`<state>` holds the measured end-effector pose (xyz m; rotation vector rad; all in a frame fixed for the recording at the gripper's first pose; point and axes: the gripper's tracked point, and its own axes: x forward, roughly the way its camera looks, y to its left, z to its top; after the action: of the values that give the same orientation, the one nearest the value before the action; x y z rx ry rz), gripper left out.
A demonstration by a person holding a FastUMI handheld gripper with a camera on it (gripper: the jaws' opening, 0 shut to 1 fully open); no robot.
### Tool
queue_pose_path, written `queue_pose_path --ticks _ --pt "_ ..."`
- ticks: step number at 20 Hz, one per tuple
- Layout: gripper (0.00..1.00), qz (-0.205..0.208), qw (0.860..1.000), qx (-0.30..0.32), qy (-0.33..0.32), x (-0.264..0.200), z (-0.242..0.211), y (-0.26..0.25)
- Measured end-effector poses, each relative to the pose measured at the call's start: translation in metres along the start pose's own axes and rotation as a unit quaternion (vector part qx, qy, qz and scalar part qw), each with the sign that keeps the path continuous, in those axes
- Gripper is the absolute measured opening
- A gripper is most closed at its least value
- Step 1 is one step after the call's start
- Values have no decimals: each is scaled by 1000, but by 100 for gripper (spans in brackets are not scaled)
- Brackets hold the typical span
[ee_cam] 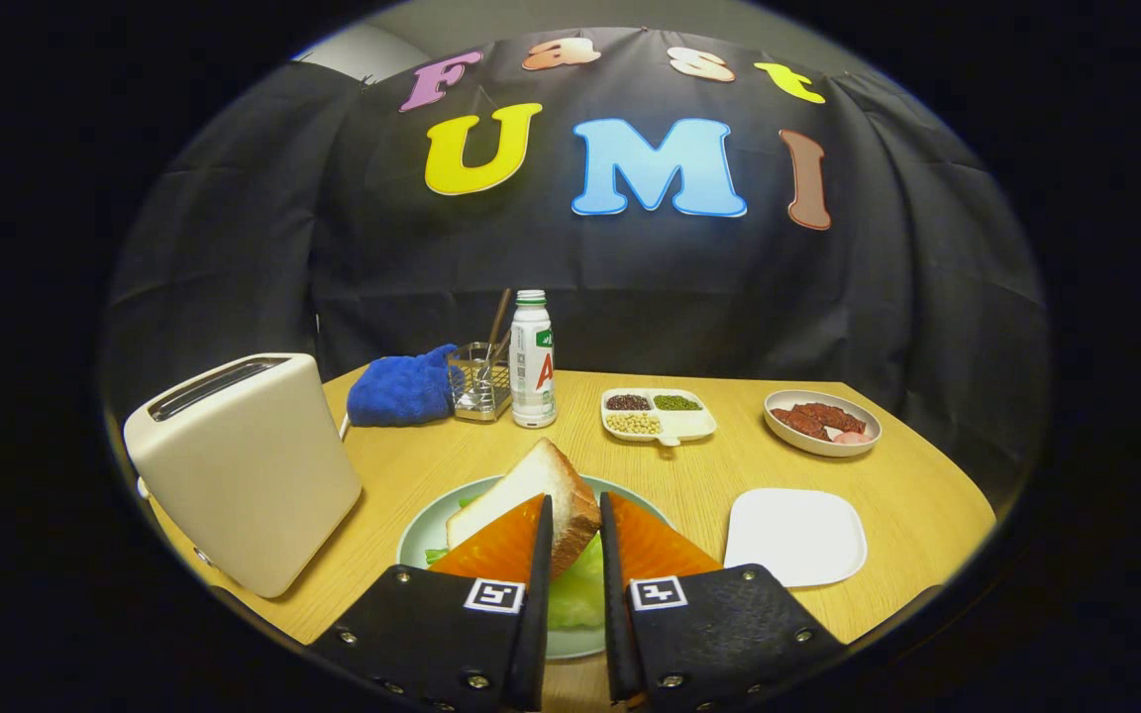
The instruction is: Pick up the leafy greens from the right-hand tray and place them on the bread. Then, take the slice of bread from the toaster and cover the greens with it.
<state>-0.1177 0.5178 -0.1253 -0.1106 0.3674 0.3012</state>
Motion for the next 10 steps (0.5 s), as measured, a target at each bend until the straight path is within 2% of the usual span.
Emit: queue_pose_path --ticks 10 --pt "35 -17 1000 9 -4 4 -4 -18"
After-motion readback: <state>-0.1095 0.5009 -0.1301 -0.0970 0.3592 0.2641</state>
